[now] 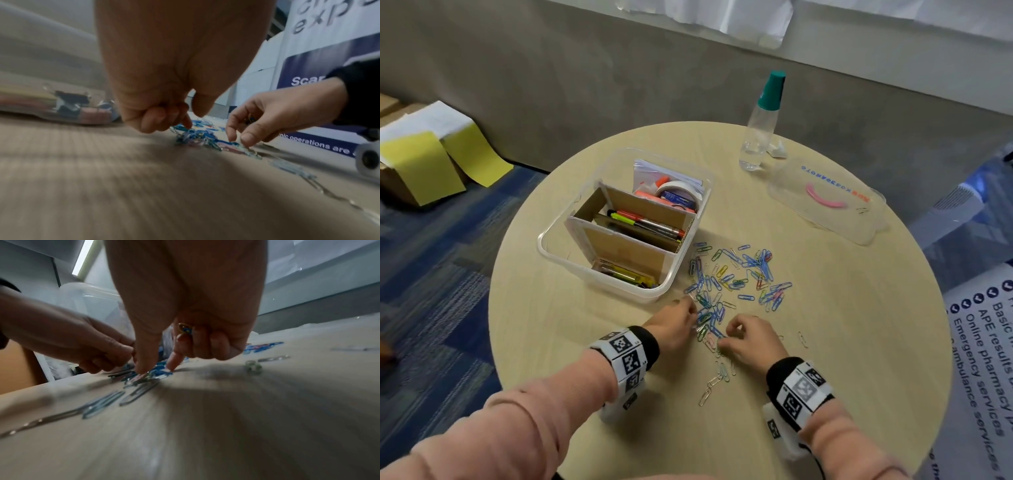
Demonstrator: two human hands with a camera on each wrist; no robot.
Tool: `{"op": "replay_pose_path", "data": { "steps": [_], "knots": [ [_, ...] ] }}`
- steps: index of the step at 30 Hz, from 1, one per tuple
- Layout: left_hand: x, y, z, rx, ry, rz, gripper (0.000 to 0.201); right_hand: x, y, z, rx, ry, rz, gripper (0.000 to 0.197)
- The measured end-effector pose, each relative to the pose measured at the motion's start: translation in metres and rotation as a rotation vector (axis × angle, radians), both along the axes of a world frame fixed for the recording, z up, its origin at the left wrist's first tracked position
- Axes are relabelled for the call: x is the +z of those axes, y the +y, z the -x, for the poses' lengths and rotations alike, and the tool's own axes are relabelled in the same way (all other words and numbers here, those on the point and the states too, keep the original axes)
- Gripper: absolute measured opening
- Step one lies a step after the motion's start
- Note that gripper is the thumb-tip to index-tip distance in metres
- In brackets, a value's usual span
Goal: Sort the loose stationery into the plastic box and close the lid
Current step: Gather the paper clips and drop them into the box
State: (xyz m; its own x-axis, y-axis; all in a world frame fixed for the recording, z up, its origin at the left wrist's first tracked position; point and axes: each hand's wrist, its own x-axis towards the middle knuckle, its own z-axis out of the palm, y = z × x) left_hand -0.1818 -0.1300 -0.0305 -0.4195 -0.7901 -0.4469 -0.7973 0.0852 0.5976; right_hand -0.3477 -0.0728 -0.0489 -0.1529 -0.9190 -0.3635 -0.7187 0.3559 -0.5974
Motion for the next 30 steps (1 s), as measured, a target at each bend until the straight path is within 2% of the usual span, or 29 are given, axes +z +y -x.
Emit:
{"op": "replay_pose_path", "data": {
  "steps": [3, 9, 12, 15, 17, 19, 21, 23, 26, 28, 30],
  "knots": [
    [-0.003, 0.001, 0.004, -0.067, -0.114, 0.063, 0.036, -0.003, -0.005, -0.002, 0.066, 0.092, 0.017, 0.016],
    [-0.004, -0.006, 0.007, -0.067, -0.135, 0.053, 0.028, -0.002, -0.006, 0.001, 0.075, 0.013, -0.005, 0.012],
    [-0.003, -0.008, 0.004, -0.105, -0.103, 0.047, 0.024, 0.004, -0.007, 0.009, -0.007, -0.171, -0.031, 0.018],
    [0.002, -0.008, 0.002, -0.133, -0.035, 0.051, 0.026, 0.01, -0.004, 0.014, -0.282, -0.61, -0.065, 0.028],
    [0.005, -0.008, 0.003, -0.119, 0.087, 0.025, 0.03, 0.012, 0.0, 0.017, -0.423, -0.933, -0.075, 0.026],
    [0.01, -0.008, 0.005, -0.058, 0.298, -0.056, 0.026, 0.014, 0.004, 0.018, -0.467, -1.182, -0.077, 0.022],
    [0.017, -0.006, 0.007, 0.055, 0.533, -0.236, 0.021, 0.016, 0.007, 0.017, -0.497, -1.362, -0.055, 0.021],
    [0.022, -0.006, 0.011, 0.162, 0.689, -0.397, 0.025, 0.016, 0.008, 0.016, -0.539, -1.47, -0.023, 0.018],
    [0.025, -0.005, 0.015, 0.257, 0.851, -0.533, 0.025, 0.014, 0.006, 0.012, -0.65, -1.505, -0.018, 0.012],
    [0.025, -0.005, 0.014, 0.311, 0.97, -0.631, 0.025, 0.01, 0.004, 0.01, -0.726, -1.409, -0.06, 0.021],
    [0.024, -0.005, 0.013, 0.379, 1.022, -0.718, 0.029, 0.008, 0.003, 0.011, -0.728, -1.245, -0.12, 0.029]
  ]
}}
